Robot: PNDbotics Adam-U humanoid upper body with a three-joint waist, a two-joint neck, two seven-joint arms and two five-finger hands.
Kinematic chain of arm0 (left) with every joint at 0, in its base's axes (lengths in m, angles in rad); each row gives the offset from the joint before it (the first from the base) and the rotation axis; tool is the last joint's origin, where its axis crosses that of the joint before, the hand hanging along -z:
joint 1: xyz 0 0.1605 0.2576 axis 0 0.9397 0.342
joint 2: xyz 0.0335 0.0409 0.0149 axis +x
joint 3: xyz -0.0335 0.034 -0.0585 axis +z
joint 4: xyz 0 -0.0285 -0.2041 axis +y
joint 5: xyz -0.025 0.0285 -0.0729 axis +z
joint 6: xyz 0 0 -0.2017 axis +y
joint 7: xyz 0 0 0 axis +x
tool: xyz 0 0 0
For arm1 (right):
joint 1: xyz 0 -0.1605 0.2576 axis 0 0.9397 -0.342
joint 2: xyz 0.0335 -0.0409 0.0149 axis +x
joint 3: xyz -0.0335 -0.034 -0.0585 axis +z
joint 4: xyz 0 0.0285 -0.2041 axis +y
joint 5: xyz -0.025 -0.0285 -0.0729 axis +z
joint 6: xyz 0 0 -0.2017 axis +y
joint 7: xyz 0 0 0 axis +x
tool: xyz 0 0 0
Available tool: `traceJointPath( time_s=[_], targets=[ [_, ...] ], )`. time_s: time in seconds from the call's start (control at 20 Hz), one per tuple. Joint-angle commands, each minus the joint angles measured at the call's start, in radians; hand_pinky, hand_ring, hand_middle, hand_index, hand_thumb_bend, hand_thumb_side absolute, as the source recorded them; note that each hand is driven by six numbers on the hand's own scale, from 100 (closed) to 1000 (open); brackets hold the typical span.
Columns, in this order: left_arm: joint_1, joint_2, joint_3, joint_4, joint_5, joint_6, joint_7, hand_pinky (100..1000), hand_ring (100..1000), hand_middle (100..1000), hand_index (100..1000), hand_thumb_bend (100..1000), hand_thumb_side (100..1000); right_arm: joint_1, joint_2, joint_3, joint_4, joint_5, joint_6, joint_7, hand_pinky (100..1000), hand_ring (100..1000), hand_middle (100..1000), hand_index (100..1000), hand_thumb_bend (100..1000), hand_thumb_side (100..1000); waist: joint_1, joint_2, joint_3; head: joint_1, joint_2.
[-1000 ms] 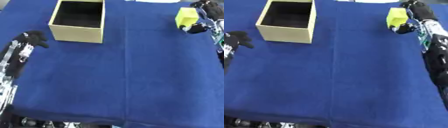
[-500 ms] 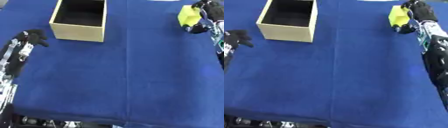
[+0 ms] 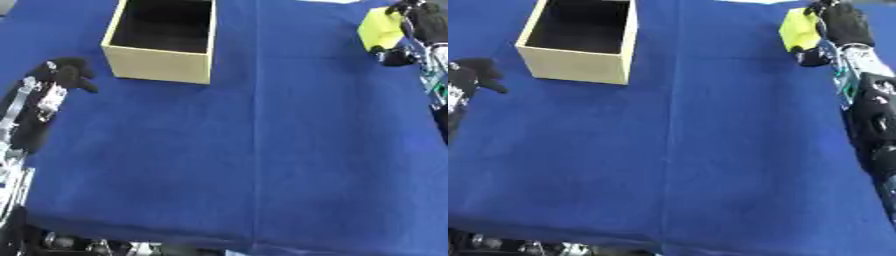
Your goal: Pick up objects on the table and place them in the box.
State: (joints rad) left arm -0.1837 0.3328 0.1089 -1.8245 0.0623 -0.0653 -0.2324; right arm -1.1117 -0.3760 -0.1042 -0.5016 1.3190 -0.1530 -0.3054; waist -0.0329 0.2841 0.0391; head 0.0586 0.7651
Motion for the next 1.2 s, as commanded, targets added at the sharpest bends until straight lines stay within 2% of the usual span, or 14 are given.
traceJointPath(
  time_s=[0.05,0.35,0.6,0.95,1.2],
  targets=[
    [-0.008,0.008,0.006,-0.019,0.001,0.002,-0.002,1000,599,624,782,290,699,-0.019,-0.021,0.003,-0.037,-0.019,-0.013,-0.022,623,669,376,466,360,100,0.001,-0.024,-0.001,0.000,0.005],
    [-0.003,0.012,0.009,-0.017,0.007,0.006,0.000,1000,599,624,782,290,696,-0.032,-0.014,0.027,-0.109,-0.057,-0.080,-0.007,623,668,367,466,340,100,-0.007,-0.042,-0.011,0.007,0.005],
    [0.002,0.015,0.008,-0.015,0.013,0.010,-0.001,1000,599,624,782,291,694,-0.055,0.022,0.066,-0.181,-0.099,-0.148,0.032,627,670,372,472,320,100,-0.014,-0.059,-0.015,0.005,0.005],
    [0.006,0.015,-0.001,-0.012,0.020,0.011,-0.011,1000,598,623,781,290,694,-0.093,0.132,0.138,-0.272,-0.136,-0.249,0.100,630,672,378,478,313,100,-0.014,-0.076,-0.002,-0.011,0.005],
    [0.004,0.008,-0.014,-0.008,0.024,0.011,-0.026,1000,598,623,780,289,697,-0.111,0.230,0.171,-0.301,-0.138,-0.293,0.147,631,672,382,482,316,100,-0.011,-0.081,0.018,-0.029,0.005]
  ],
)
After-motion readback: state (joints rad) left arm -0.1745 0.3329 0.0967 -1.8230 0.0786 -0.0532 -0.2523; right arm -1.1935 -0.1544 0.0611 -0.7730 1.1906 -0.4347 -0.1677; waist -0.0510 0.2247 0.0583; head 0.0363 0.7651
